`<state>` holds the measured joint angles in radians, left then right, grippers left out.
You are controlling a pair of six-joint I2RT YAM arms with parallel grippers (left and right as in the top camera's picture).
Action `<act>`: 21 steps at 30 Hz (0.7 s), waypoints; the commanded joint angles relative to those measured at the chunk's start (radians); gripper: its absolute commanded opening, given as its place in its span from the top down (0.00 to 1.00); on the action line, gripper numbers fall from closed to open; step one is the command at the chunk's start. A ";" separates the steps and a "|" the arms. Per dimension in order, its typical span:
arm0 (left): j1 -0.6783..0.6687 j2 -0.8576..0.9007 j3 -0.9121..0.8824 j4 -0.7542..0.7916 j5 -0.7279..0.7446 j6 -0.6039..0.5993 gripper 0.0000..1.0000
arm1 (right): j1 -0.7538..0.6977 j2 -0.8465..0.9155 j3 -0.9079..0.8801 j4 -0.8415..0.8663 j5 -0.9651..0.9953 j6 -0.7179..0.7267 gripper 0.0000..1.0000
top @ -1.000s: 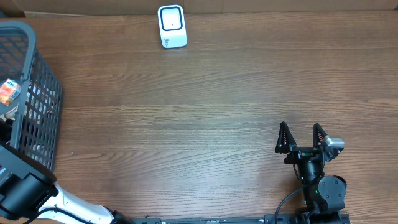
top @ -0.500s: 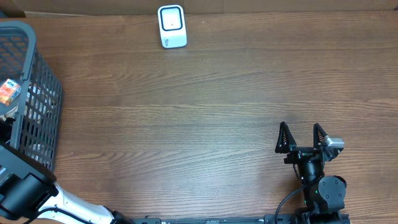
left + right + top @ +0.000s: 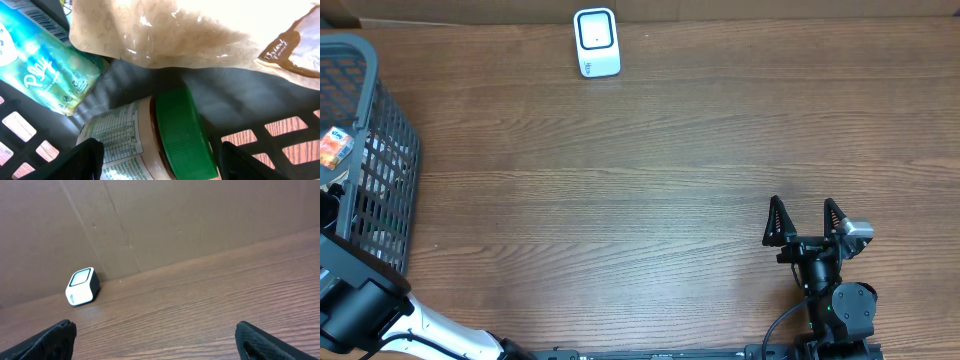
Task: Scan the item barcode
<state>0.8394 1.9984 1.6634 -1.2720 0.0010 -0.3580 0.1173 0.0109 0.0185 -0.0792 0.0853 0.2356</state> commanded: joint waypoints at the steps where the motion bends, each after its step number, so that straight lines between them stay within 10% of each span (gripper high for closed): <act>1: -0.004 0.009 0.023 -0.006 0.026 0.067 0.23 | -0.006 -0.008 -0.011 0.004 0.003 -0.001 0.00; 16: -0.011 0.010 -0.012 0.008 0.022 0.093 0.27 | -0.006 -0.008 -0.011 0.004 0.003 -0.001 0.00; 21: -0.011 0.010 -0.011 -0.037 0.040 0.089 0.08 | -0.006 -0.008 -0.011 0.004 0.003 -0.001 0.00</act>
<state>0.8375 1.9984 1.6615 -1.2827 0.0120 -0.2737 0.1173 0.0109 0.0185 -0.0792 0.0853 0.2356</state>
